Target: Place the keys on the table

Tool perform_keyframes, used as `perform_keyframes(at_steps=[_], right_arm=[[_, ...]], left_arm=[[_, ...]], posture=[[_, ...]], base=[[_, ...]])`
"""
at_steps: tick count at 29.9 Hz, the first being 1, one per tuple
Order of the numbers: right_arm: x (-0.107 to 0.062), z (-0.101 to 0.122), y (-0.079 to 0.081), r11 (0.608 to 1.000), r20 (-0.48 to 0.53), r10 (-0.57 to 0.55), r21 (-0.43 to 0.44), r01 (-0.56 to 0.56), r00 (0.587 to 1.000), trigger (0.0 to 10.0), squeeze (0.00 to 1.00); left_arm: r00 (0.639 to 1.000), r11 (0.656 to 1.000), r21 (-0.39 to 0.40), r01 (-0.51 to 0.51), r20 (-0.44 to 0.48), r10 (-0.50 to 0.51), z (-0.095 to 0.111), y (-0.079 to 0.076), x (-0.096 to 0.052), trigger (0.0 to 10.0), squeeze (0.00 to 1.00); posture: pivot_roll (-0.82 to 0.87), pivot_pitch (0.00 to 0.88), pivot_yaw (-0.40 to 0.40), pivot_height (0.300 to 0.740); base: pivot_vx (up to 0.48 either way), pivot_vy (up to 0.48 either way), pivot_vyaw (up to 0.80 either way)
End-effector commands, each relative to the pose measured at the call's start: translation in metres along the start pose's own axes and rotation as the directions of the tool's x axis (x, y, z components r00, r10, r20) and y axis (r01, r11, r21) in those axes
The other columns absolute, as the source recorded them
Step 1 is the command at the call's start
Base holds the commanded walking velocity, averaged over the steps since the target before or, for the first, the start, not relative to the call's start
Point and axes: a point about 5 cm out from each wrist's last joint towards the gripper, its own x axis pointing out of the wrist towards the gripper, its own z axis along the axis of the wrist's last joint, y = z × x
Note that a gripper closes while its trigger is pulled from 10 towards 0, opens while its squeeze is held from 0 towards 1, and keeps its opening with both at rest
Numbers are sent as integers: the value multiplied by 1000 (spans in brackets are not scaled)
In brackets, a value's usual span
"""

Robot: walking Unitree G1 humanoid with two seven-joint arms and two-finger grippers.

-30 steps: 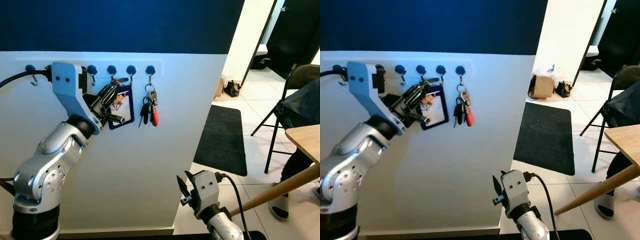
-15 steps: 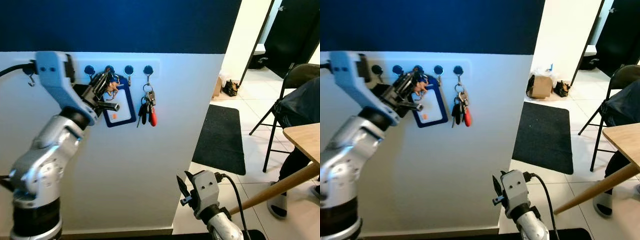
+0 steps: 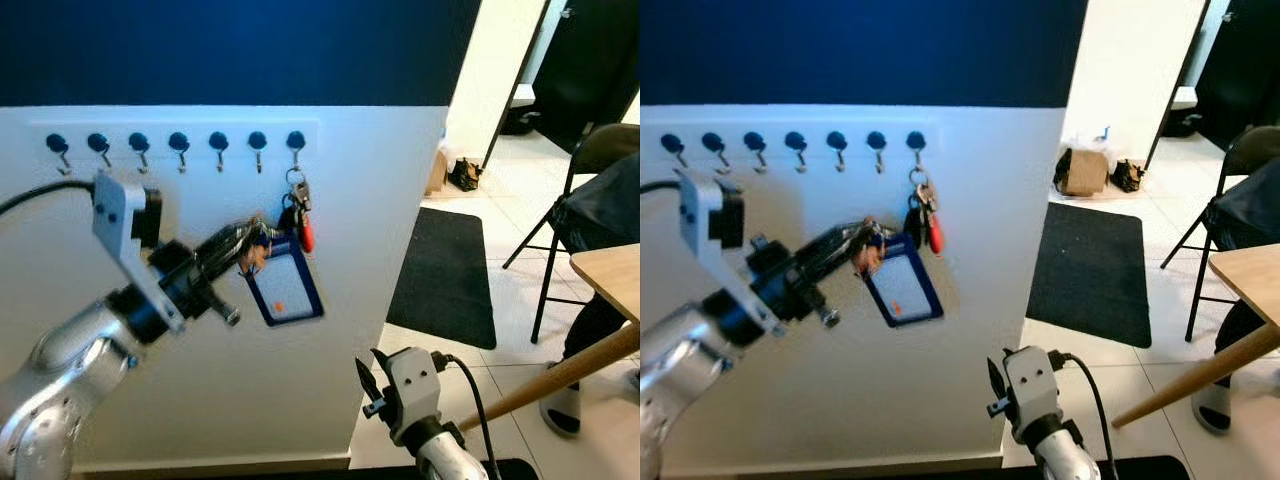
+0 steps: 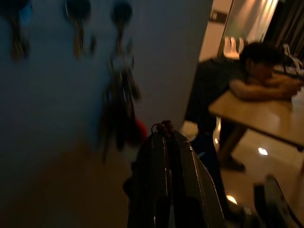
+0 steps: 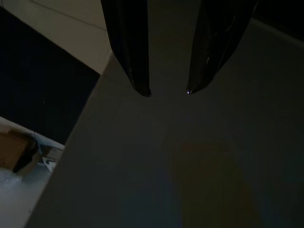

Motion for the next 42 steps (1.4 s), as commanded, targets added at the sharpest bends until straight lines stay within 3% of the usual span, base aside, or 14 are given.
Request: perform_keyframes(at_steps=[1, 5, 9, 12, 14, 17, 18, 21, 24, 25, 28, 33, 37, 42], right_arm=[[-3, -5, 1, 1000, -26, -4, 6, 4, 1000, 10000, 0], [-5, -14, -1, 1000, -63, -21, 18, 22, 998, 10000, 0], [-8, -24, -4, 998, -102, -48, 28, 51, 994, 10000, 0], [-22, -41, -7, 997, -169, -75, 3, 77, 983, 10000, 0], [-24, -44, -8, 997, -178, -79, 1, 80, 981, 10000, 0], [-39, -58, -14, 992, -235, -123, -21, 121, 964, 10000, 0], [-45, -64, -18, 989, -261, -151, -32, 148, 954, 10000, 0], [-48, -67, -20, 987, -271, -163, -36, 160, 949, 10000, 0], [-59, -82, -30, 971, -331, -236, -52, 232, 914, 10000, 0], [-59, -82, -30, 971, -331, -236, -52, 232, 914, 10000, 0], [-72, -96, -39, 949, -397, -309, -67, 309, 864, 10000, 0], [-95, -123, -46, 919, -532, -372, -97, 382, 761, 10000, 0], [-100, -127, -47, 910, -545, -389, -100, 403, 743, 10000, 0], [-102, -127, -53, 884, -527, -399, -4, 467, 750, 10000, 0]], left_arm=[[999, 1000, 24, -4, -47, 5, -4, 1, -4, 10000, 0], [963, 988, 73, -135, -224, 148, -55, 12, -6, 10000, 0], [929, 969, 104, -225, -277, 246, -83, 15, -6, 10000, 0], [832, 895, 142, -423, -330, 445, -122, 26, -16, 10000, 0], [823, 889, 147, -434, -337, 457, -127, 26, -18, 10000, 0], [747, 845, 184, -502, -400, 531, -153, 23, -34, 10000, 0], [688, 804, 205, -558, -427, 586, -166, 24, -43, 10000, 0], [664, 788, 221, -575, -437, 606, -173, 24, -47, 10000, 0], [532, 716, 326, -617, -498, 685, -205, 26, -71, 10000, 0], [532, 716, 326, -617, -498, 685, -205, 26, -71, 10000, 0], [460, 706, 375, -601, -560, 689, -229, 26, -87, 10000, 0], [406, 756, 393, -524, -665, 627, -264, 19, -103, 10000, 0], [396, 762, 407, -504, -675, 623, -270, 18, -107, 10000, 0], [411, 742, 417, -525, -639, 650, -272, 26, -101, 10000, 0]], posture=[[91, 145, 44, 740], [86, 150, 41, 740], [86, 152, 44, 740], [74, 154, 51, 740], [74, 154, 51, 740], [65, 157, 58, 740], [62, 158, 61, 740], [62, 158, 61, 740], [54, 156, 60, 740], [54, 156, 60, 740], [60, 151, 58, 740], [60, 130, 52, 740], [50, 125, 55, 740], [24, 109, 63, 740]], base=[[0, 0, 0], [0, 0, 0], [0, 0, 0], [0, 0, 0], [0, 0, 0], [0, 0, 0], [0, 0, 0], [0, 0, 0], [0, 0, 0], [0, 0, 0], [0, 0, 0], [0, 0, 0], [0, 0, 0], [0, 0, 0]])
